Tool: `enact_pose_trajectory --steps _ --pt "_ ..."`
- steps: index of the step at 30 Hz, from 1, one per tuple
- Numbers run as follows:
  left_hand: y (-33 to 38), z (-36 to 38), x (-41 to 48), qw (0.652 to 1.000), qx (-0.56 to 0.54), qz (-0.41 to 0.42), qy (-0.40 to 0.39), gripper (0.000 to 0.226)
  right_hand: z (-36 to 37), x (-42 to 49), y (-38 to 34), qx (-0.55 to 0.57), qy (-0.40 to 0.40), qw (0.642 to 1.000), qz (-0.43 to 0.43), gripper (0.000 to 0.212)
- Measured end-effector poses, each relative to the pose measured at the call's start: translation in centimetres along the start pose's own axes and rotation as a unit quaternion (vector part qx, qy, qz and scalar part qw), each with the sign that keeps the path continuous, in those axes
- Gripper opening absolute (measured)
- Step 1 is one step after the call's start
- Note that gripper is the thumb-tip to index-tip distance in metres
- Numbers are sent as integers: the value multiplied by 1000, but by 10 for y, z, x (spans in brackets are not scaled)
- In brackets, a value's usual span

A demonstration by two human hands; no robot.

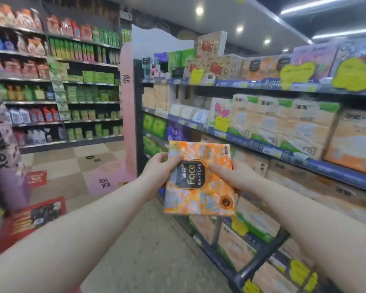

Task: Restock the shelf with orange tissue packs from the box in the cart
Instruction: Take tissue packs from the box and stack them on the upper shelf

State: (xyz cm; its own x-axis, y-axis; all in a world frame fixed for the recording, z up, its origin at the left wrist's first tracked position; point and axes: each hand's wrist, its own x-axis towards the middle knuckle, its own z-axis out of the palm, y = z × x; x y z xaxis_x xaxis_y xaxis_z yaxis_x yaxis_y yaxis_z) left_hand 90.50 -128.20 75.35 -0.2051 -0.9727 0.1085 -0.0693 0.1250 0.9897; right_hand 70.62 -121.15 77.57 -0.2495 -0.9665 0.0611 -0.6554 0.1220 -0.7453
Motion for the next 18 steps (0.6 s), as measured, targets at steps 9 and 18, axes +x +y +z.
enact_pose_trajectory --steps 9,18 --pt "0 -41 116 999 22 13 25 46 28 125 -36 25 -26 999 -27 28" --pt "32 -22 283 997 10 79 22 77 -12 286 -60 16 14 998 -64 41"
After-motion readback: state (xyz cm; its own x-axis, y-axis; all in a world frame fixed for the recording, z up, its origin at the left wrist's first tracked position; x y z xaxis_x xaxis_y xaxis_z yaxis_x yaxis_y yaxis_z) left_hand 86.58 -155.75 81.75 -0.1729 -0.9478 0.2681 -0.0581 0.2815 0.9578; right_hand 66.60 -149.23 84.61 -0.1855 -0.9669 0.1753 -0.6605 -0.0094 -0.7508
